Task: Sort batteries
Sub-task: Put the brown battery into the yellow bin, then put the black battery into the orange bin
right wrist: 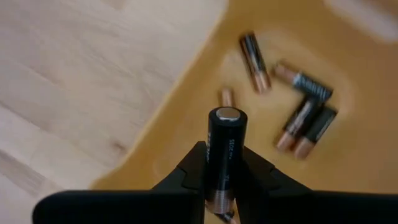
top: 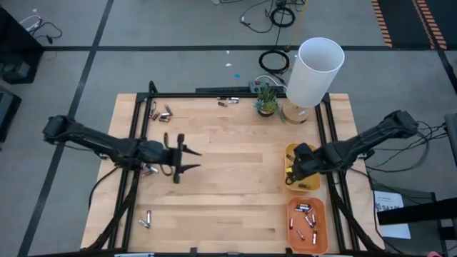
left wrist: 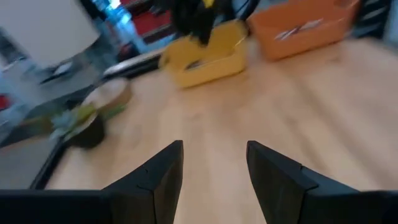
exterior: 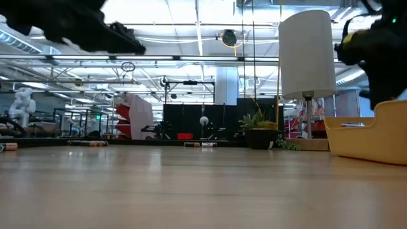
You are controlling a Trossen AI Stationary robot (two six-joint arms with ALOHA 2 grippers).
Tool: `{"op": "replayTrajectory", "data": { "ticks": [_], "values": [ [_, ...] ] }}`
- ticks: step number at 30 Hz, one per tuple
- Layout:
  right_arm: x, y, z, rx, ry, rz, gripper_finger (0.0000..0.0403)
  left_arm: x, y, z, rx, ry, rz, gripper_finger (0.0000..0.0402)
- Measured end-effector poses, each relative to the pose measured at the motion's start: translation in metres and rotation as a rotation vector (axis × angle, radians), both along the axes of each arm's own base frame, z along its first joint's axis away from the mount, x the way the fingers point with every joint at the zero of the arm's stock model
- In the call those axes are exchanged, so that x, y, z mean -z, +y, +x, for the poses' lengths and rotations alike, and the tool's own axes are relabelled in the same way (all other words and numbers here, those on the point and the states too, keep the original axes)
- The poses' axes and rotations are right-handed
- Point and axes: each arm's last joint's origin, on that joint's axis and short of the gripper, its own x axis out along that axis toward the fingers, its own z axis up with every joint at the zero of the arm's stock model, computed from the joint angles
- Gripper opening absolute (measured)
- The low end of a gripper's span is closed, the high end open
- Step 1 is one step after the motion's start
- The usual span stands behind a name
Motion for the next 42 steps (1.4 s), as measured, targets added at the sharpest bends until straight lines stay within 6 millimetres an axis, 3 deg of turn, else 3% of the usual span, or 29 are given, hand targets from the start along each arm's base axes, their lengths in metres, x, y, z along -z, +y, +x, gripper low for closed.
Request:
{"op": "replayTrajectory", "data": {
  "ticks": [7,18,24,28,34,37,42],
  "values": [
    [0.007,-0.004,0.000,0.026,0.073,0.056,0.0049,-0.011,-0.009,-0.018,0.064,-0.017,-0.115,0.0187],
    [0.007,-0.011,-0.004,0.053,0.130,0.037,0.0134,-0.011,-0.024,-0.023,0.147,-0.004,-0.141,0.0187],
    [-0.015,-0.013,-0.002,0.035,0.136,0.004,0.0143,-0.006,-0.029,-0.026,0.107,0.062,-0.234,0.0187],
    [-0.050,-0.011,0.013,-0.057,-0.043,-0.131,0.0135,0.014,-0.031,-0.036,0.015,0.295,-0.364,0.0187],
    [-0.091,0.001,0.050,-0.236,-0.490,-0.504,0.0132,0.035,-0.038,-0.054,-0.194,0.632,-0.650,0.0187],
    [-0.093,0.008,0.067,-0.342,-0.606,-0.639,0.0132,0.027,-0.047,-0.058,-0.253,0.765,-0.773,0.0187],
    [-0.076,0.019,0.094,-0.500,-0.633,-0.765,0.0132,0.001,-0.063,-0.063,-0.390,0.941,-0.925,0.0187]
  ]
}}
